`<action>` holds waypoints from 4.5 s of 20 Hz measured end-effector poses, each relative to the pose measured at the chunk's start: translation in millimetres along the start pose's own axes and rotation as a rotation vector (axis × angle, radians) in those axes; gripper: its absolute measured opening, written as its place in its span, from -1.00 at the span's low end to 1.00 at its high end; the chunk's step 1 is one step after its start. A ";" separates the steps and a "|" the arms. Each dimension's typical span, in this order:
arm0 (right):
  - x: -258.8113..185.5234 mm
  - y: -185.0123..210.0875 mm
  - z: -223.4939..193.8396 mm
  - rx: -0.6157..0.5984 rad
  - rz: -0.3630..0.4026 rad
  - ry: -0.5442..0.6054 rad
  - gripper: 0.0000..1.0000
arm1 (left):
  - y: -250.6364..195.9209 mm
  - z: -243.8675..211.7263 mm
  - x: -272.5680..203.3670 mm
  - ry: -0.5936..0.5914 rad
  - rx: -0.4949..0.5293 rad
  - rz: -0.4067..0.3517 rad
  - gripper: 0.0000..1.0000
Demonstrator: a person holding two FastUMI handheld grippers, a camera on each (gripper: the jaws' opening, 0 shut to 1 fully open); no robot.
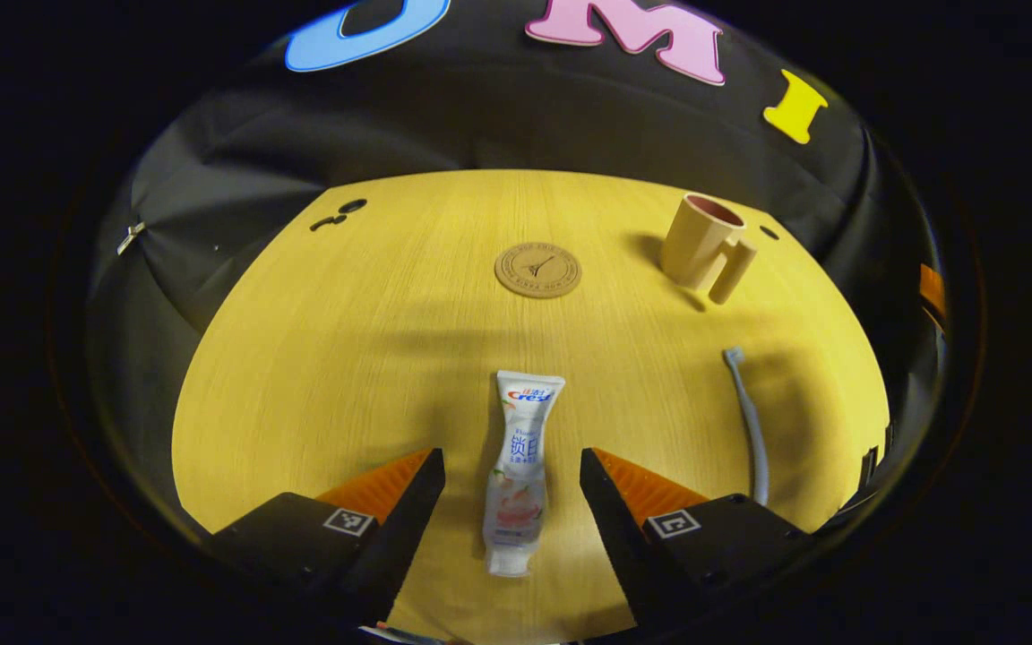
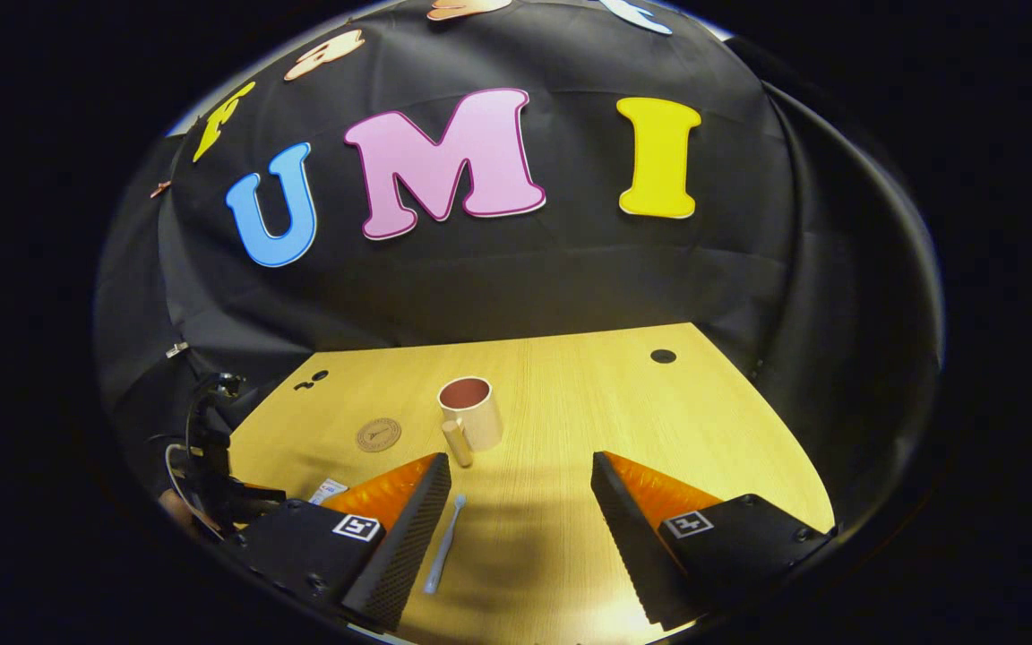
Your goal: Put the toothbrush and toothpaste on the desktop into the cup, then pick up the cup and place it on the coaster on the desktop.
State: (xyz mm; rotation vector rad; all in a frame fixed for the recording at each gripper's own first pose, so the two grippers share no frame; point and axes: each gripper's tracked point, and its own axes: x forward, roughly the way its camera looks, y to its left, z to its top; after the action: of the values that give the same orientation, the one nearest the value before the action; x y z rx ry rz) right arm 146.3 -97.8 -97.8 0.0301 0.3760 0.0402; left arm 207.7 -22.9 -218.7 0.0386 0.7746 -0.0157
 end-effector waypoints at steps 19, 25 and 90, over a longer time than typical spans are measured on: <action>18.4 44.1 -95.5 0.034 0.125 0.344 0.97 | -7.0 -6.3 33.7 0.102 0.031 0.002 -0.14; 27.7 70.1 -122.0 0.062 0.131 0.421 0.97 | -11.7 -3.6 28.4 0.061 0.011 -0.028 -0.53; 45.8 -29.2 -47.9 0.104 0.252 0.340 -0.88 | -220.8 334.8 -49.0 -0.626 0.092 -0.339 -0.55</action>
State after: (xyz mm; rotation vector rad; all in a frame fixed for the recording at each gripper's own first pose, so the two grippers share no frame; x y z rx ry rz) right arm 172.3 -123.9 -160.3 0.1744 0.7128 0.2772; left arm 400.4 -257.1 48.2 -0.0111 0.1465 -0.3696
